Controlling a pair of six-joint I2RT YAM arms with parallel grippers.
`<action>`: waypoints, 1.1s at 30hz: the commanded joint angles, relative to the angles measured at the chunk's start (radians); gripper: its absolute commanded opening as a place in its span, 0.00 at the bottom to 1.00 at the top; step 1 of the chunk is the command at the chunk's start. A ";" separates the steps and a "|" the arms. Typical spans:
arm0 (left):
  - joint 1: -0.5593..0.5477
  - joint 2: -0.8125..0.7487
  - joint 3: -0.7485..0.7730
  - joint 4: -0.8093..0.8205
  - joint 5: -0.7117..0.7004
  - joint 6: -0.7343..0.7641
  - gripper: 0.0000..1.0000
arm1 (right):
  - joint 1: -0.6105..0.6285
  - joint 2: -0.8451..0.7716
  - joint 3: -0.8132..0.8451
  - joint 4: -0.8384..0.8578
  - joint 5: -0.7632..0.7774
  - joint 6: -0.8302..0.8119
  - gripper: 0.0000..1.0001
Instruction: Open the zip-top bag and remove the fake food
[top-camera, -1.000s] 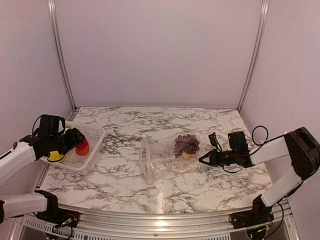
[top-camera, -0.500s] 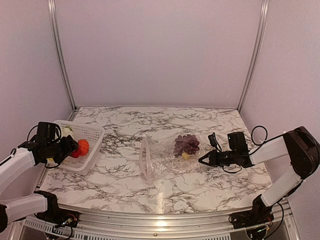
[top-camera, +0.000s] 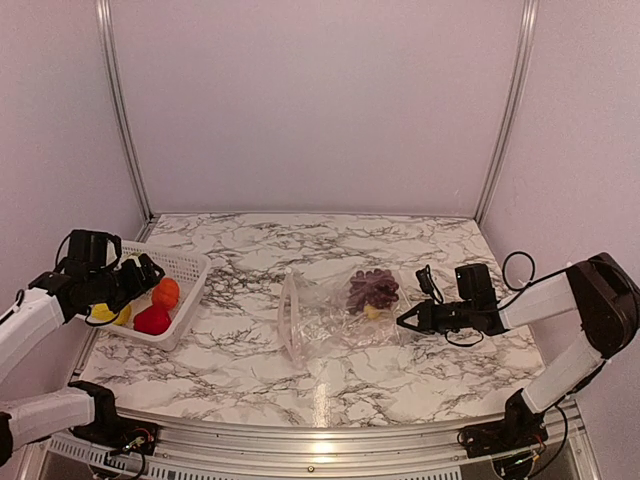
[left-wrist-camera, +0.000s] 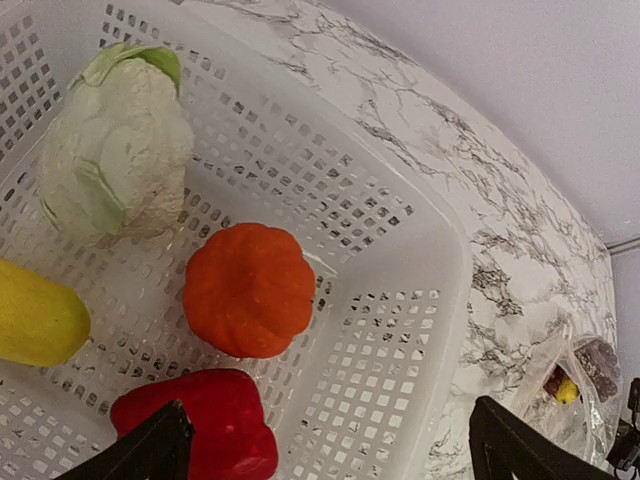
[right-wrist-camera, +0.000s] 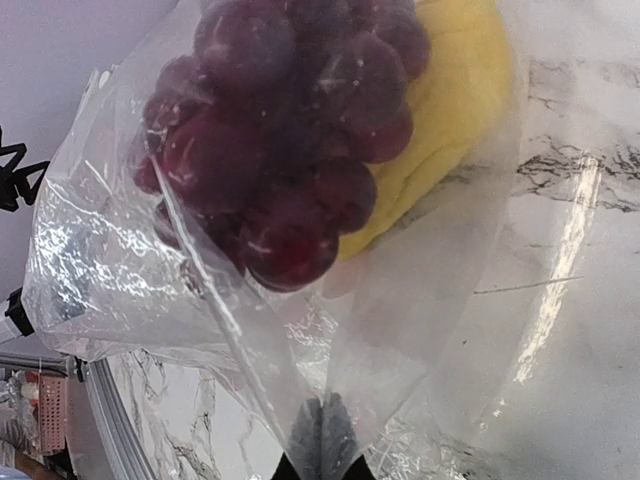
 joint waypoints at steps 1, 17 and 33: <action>-0.095 0.014 0.062 0.039 0.063 0.095 0.99 | -0.003 0.005 0.008 0.023 -0.013 0.007 0.00; -0.488 0.385 0.009 0.614 0.198 0.012 0.68 | 0.076 -0.065 -0.065 0.035 0.011 0.064 0.00; -0.625 0.861 0.220 0.900 0.341 -0.039 0.43 | -0.012 -0.266 -0.009 -0.144 0.006 0.010 0.49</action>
